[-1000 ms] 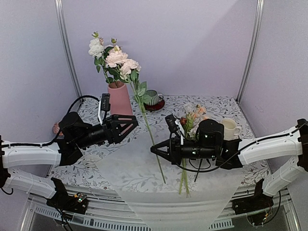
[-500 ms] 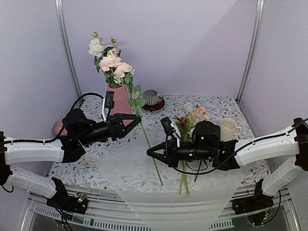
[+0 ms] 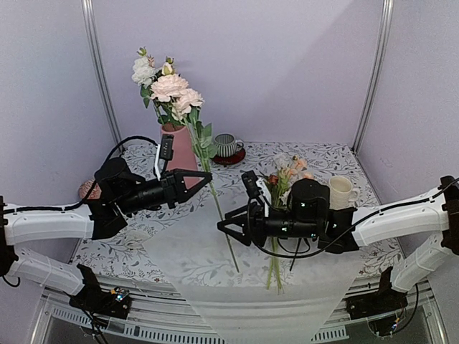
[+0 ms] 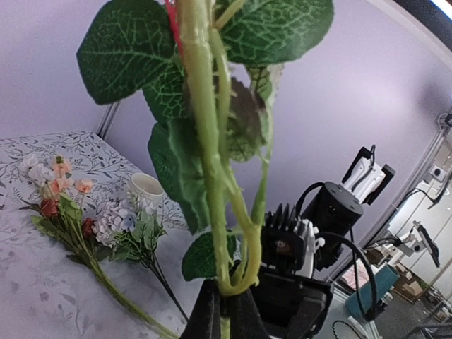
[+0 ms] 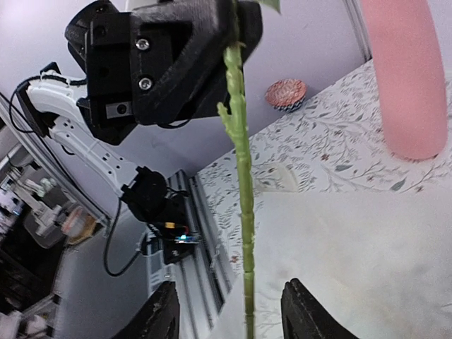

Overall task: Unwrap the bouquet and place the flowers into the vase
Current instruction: Pass from the right arm to the left, then place the fake flower in the vase.

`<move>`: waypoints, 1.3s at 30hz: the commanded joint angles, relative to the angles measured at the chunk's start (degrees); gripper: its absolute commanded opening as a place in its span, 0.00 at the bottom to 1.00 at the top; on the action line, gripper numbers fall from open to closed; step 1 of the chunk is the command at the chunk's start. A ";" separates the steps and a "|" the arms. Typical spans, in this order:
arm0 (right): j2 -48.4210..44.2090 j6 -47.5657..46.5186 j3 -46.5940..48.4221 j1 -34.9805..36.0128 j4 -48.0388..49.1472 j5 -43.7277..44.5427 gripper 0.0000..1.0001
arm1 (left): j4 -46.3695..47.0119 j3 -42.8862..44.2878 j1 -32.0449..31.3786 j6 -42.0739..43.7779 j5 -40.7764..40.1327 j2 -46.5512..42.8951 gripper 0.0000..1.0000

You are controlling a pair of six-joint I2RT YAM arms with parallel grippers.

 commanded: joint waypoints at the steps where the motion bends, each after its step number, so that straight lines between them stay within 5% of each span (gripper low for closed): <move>1: -6.09 -1.47 -2.13 0.31 -1.13 7.86 0.55 | -7.20 2.40 -0.09 4.86 -3.12 -3.44 0.00; 10: -15.05 -6.82 -3.36 -0.14 -10.36 24.84 0.64 | -26.93 7.56 3.76 12.74 -14.77 -8.66 0.00; 18: -17.74 -12.91 -3.01 -1.50 -13.52 36.27 0.74 | -34.32 15.20 15.31 16.23 -11.18 -8.70 0.00; 23: -15.74 -16.59 -1.69 -5.21 -12.95 38.59 0.99 | -36.90 20.67 18.44 19.07 -11.63 -8.03 0.00; 39: -3.88 -21.74 -11.60 -7.97 5.57 41.98 0.99 | -39.10 30.72 24.45 24.06 -15.08 -6.15 0.01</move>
